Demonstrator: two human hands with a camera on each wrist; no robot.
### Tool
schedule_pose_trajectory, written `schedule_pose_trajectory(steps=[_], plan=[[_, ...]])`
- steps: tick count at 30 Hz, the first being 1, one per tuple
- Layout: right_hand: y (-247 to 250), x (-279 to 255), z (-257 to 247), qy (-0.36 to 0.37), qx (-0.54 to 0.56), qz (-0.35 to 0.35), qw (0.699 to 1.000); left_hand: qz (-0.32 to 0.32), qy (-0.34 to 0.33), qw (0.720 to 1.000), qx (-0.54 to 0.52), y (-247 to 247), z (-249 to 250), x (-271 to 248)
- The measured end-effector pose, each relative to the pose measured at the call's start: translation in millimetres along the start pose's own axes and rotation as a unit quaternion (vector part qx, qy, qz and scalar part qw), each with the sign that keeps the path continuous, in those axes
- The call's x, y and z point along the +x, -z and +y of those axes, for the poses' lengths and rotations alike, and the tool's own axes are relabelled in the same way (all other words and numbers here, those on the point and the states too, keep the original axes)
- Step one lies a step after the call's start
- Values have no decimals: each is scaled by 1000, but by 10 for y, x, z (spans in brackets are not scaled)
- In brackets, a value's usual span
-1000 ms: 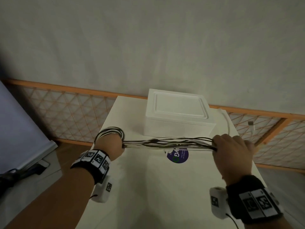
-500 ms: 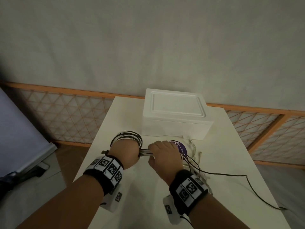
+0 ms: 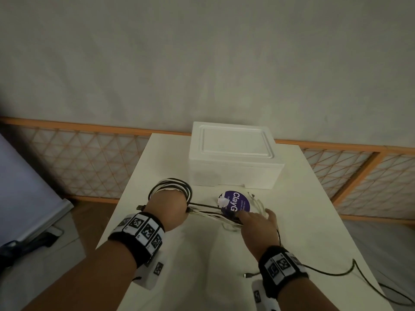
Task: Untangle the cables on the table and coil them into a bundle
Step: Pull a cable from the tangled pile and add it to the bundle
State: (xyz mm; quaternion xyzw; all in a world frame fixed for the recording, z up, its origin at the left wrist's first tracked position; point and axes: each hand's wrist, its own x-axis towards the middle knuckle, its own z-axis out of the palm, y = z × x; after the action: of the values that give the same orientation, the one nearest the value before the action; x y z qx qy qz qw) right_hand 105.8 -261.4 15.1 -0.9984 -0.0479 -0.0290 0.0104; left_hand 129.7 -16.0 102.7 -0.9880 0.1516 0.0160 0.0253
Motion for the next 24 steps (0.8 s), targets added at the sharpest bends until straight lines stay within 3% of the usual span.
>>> schedule_pose_trajectory(steps=[4, 8, 13, 17, 18, 20, 22, 24], plan=[[26, 14, 324, -119, 8, -46, 992, 38, -13, 999, -6, -11, 20, 54], [-36, -198, 853, -230, -36, -134, 963, 52, 25, 998, 9, 11, -249, 43], [16, -266, 1170, -248, -67, -126, 958, 19, 43, 999, 28, -62, -424, 5], [355, 19, 993, -173, -35, -169, 970, 19, 49, 999, 3, -142, -316, 44], [466, 91, 859, -128, -12, -139, 982, 16, 49, 999, -3, -151, -278, 46], [657, 184, 452, -10, 65, -16, 998, 9, 47, 999, -17, -163, -183, 32], [742, 190, -41, 104, 128, 88, 982, 5, 43, 998, -41, -171, -81, 20], [676, 140, -494, 155, 130, 120, 972, 3, 37, 998, -49, -148, 9, 5]])
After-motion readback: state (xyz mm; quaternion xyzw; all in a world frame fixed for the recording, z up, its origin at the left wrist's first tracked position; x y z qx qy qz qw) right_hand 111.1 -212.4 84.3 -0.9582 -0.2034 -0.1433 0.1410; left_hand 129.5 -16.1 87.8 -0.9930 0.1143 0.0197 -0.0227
